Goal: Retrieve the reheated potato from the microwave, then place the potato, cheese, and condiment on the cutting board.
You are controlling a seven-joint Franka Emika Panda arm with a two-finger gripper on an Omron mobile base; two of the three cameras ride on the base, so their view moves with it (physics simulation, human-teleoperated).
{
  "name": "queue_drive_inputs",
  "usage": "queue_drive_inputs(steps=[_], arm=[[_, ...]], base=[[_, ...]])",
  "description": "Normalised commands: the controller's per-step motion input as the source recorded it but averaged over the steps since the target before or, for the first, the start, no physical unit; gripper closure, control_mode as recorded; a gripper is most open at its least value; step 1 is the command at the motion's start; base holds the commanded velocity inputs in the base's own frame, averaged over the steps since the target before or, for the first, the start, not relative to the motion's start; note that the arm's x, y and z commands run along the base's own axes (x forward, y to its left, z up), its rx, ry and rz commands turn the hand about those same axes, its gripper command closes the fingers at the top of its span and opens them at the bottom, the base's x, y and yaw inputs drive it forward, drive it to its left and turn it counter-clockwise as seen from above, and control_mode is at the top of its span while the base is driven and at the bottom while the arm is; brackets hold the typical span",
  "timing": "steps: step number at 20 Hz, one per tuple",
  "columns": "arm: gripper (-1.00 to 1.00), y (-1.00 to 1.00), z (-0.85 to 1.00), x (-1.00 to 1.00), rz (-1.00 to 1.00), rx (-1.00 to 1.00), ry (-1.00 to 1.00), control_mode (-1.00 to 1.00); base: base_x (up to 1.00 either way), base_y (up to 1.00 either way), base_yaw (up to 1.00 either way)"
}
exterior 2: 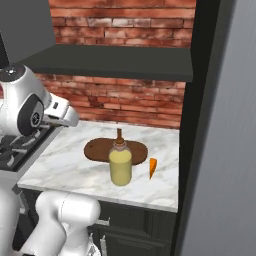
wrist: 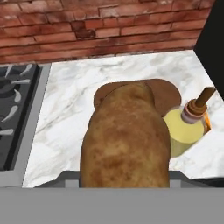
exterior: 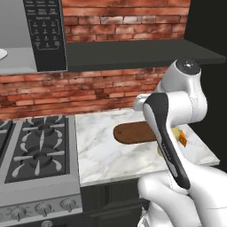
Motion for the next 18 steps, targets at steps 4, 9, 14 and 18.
queue_drive_inputs(steps=[4,9,14,18], arm=[[1.0,0.06,-0.63,0.17,0.0,0.0,0.0,-1.0],[1.0,0.04,-0.49,0.43,0.0,0.0,0.0,-1.0],[1.0,0.0,-0.4,0.54,0.0,0.0,0.0,-1.0],[1.0,0.0,-0.4,0.53,0.0,0.09,0.01,-1.0]], base=[[0.0,0.0,0.0],[0.0,0.0,0.0],[0.0,0.0,0.0],[0.0,0.0,0.0]])
